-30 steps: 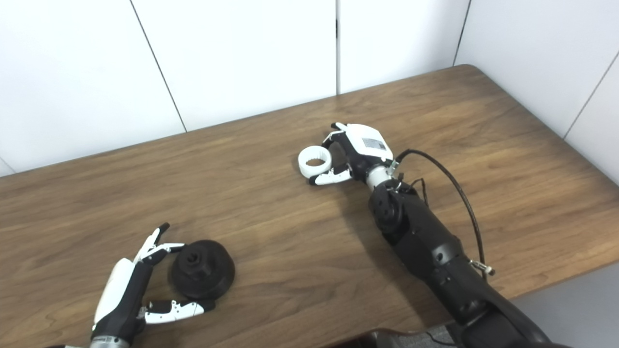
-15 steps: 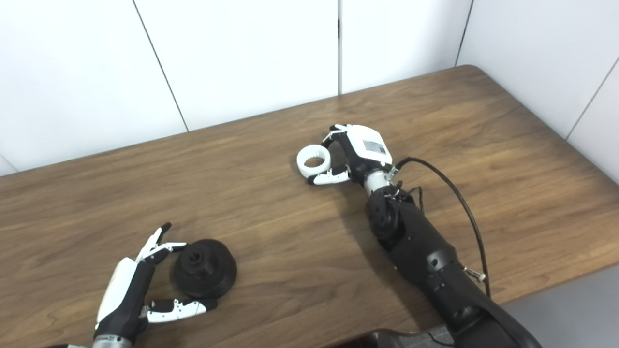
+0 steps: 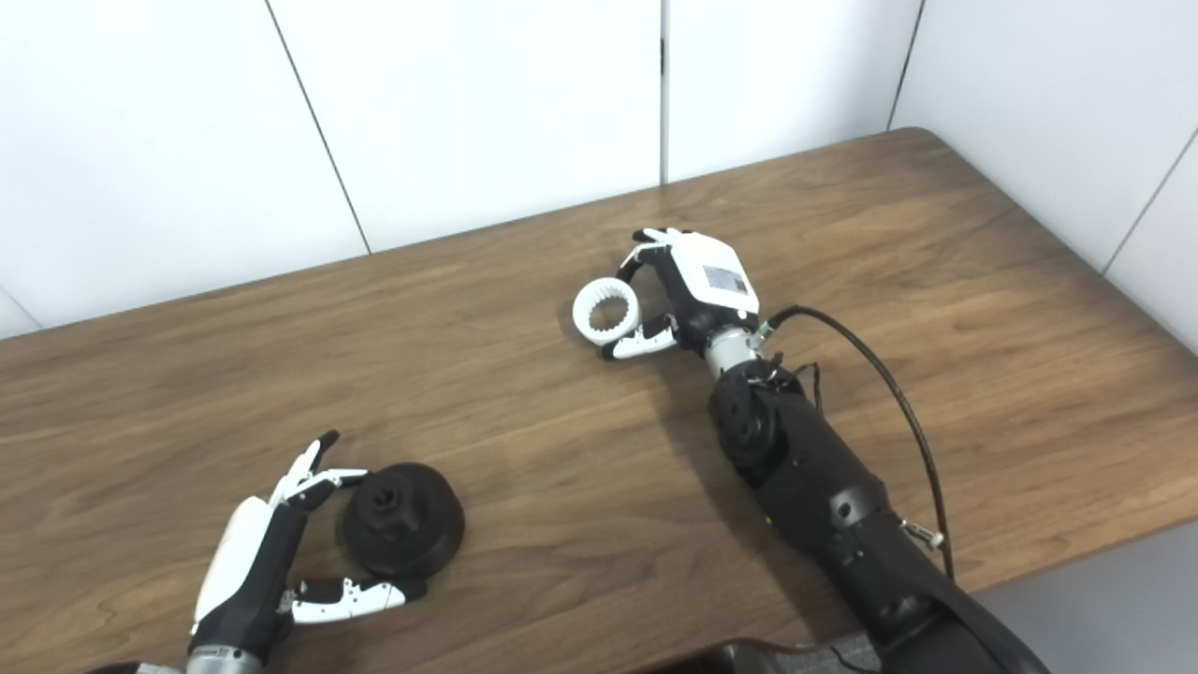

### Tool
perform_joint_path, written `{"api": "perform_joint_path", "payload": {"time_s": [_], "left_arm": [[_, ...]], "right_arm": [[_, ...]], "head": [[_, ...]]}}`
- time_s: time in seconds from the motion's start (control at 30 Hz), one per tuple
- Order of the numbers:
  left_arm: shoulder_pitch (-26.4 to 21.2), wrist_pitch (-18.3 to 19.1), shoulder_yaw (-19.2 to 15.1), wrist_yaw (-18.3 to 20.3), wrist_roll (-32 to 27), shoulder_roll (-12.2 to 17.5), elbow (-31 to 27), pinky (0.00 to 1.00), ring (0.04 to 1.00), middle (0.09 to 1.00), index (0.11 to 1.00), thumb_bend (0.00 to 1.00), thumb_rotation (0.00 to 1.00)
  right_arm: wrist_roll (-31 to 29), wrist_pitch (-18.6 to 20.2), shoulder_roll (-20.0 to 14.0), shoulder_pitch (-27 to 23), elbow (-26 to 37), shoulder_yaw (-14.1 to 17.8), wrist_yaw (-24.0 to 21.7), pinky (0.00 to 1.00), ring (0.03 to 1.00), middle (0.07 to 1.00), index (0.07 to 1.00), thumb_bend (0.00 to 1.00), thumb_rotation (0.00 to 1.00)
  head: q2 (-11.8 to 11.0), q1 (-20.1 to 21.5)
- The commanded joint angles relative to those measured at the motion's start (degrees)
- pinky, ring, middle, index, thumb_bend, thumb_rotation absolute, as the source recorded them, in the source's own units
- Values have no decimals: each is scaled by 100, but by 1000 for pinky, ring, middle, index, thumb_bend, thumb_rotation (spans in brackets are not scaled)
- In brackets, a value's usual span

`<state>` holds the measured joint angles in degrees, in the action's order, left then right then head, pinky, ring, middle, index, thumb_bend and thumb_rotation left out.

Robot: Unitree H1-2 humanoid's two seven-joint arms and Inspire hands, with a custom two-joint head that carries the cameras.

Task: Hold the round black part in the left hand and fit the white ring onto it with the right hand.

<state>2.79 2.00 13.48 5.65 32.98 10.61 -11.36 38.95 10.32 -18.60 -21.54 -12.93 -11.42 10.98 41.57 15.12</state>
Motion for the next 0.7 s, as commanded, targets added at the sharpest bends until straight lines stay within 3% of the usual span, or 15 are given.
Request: {"api": "perform_joint_path", "payload": {"time_s": [0.0, 0.67], "left_arm": [[-28, 40, -17, 36, -14, 36, -135, 990, 1000, 1000, 621, 878, 286], [-49, 12, -18, 24, -5, 24, -83, 997, 1000, 1000, 623, 883, 278]], "right_arm": [[-28, -37, -24, -88, 176, 128, 69, 959, 911, 872, 491, 519, 153], [-194, 35, 274, 154, 1313, 431, -21, 990, 919, 881, 491, 520, 153]], "head": [[4, -4], [54, -72]]}}
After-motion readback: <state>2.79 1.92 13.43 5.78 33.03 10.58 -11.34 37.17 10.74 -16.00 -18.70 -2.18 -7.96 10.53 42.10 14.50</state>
